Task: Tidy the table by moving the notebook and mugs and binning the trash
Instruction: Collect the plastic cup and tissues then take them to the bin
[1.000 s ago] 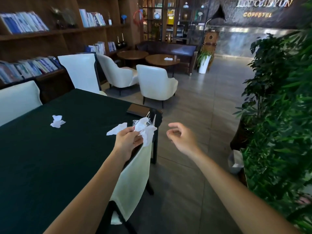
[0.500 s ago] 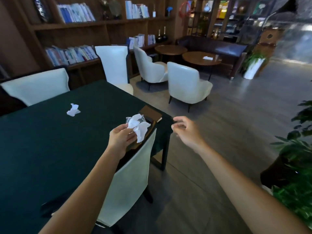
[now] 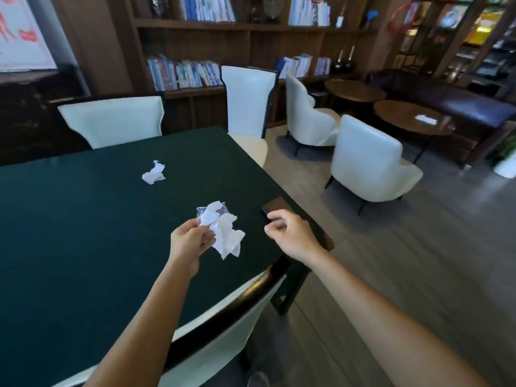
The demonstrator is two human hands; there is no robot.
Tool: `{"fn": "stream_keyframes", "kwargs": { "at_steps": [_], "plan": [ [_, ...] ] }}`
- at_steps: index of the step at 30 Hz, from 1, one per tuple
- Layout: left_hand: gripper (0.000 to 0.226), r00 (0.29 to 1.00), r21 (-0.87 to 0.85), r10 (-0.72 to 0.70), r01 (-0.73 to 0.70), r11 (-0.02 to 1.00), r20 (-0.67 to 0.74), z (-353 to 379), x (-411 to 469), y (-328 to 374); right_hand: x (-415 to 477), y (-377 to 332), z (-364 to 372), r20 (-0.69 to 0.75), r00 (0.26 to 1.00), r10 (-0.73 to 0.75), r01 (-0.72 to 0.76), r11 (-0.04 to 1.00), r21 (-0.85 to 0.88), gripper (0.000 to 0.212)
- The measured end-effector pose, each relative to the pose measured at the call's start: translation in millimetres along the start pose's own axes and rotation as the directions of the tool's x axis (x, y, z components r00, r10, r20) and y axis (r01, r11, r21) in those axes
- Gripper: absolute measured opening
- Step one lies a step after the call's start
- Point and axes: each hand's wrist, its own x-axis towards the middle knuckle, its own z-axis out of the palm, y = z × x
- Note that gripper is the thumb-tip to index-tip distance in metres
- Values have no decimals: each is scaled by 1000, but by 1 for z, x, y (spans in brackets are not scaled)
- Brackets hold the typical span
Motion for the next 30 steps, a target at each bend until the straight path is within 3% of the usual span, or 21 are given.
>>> {"fn": "stream_keyframes", "kwargs": {
  "at_steps": [10,24,30],
  "plan": [
    [21,977,-150,-88,60,987,-192,-16,63,-19,116,17,50,282,957,65,-9,981,-193,33],
    [18,939,-98,-126,100,990,-319,-35,82,-41,201,53,124,529,838,130,122,902,-415,39],
    [18,898,-120,-155,115,986,-412,-43,108,-47,236,72,149,663,730,166,189,884,-429,22]
  ]
}}
